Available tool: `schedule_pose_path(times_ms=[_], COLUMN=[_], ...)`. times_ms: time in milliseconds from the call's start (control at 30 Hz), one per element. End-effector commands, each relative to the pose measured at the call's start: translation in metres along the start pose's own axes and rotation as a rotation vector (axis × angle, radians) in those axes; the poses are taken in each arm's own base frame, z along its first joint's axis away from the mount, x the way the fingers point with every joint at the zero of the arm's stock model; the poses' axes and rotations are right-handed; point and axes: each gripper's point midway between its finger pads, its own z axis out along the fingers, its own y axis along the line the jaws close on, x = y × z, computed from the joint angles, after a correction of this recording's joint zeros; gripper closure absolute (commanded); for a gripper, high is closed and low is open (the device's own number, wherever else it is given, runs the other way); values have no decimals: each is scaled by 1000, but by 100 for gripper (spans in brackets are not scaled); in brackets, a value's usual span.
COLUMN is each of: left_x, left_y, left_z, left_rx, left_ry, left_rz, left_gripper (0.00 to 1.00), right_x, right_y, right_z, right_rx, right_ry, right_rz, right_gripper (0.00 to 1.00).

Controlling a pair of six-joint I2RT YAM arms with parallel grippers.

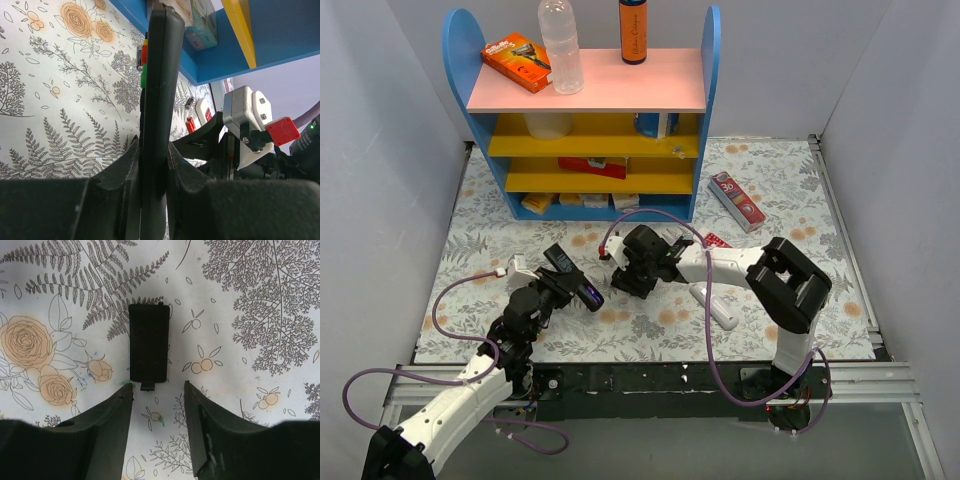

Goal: Load the batteries into the remote control
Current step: Adjust the battery cover at the center of the board.

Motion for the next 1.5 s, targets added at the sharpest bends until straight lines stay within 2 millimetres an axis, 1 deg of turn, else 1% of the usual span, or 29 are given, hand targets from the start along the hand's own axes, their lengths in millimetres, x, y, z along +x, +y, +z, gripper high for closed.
schedule_pose_path(times_ms=[0,33,67,200,300,367,400,500,533,600,633,700,733,767,800,900,967,1000,1067,1100,1133,1200,1233,1267,1333,1367,1400,1433,1467], left_x=[-15,-15,-14,-15,-17,-19,-20,-25,-28,-31,-34,-41,-41,-45,-48,-64,-75,-84,-92,-99,-102,-108,-109,-110,-112,-112,-113,-113,-114], left_y=[-19,-20,-20,-21,-24,-24,-26,-30,-36,-35,-38,-45,-43,-48,-51,-61,-65,-73,-73,-79,-79,-79,-79,-78,-79,-79,-78,-78,-79], left_z=[0,0,0,-1,-3,-4,-5,-7,-9,-10,-11,-14,-15,-18,-19,-28,-36,-42,-48,-54,-56,-61,-63,-64,-66,-67,-67,-67,-68], left_rx=[40,44,43,47,57,56,62,66,79,70,76,86,72,79,82,90,86,102,87,102,99,89,89,83,89,89,85,86,89], left_ry=[-39,-38,-37,-38,-43,-48,-52,-63,-73,-79,-92,-109,-106,-114,-121,-164,-203,-226,-257,-280,-290,-310,-314,-318,-326,-325,-329,-331,-332], left_rz=[-2,-2,0,-2,-5,-1,-1,8,8,19,20,20,29,31,34,61,89,93,122,121,126,140,142,142,143,146,145,147,145], left_gripper=[100,100,100,100,100,100,100,100,100,100,100,100,100,100,100,100,100,100,100,100,100,100,100,100,100,100,100,100,100], right_x=[5,5,4,0,-3,0,-1,9,13,25,31,45,49,52,62,77,77,78,74,77,75,78,78,79,80,81,81,78,78], right_y=[-3,-3,-4,-7,-16,-28,-31,-47,-60,-73,-87,-94,-99,-101,-106,-103,-98,-96,-84,-80,-71,-64,-56,-52,-38,-33,-27,-17,-11], right_z=[10,10,10,8,-2,-10,-15,-34,-43,-61,-73,-85,-92,-95,-98,-95,-96,-94,-87,-81,-76,-70,-68,-66,-60,-58,-56,-54,-53], right_rx=[12,14,15,25,75,142,157,258,337,435,540,630,701,740,807,879,944,973,972,965,956,962,962,962,938,924,904,883,865], right_ry=[22,23,21,17,25,43,42,112,142,205,248,331,370,392,442,520,540,552,541,551,545,561,560,562,556,554,545,530,528], right_rz=[-2,-3,-7,-21,-45,-55,-59,-67,-69,-76,-86,-118,-145,-158,-186,-239,-285,-307,-351,-372,-399,-435,-458,-473,-511,-525,-535,-562,-578], right_gripper=[51,53,62,81,90,98,99,99,99,99,99,97,96,96,96,95,94,94,91,91,90,89,84,75,74,57,51,49,42])
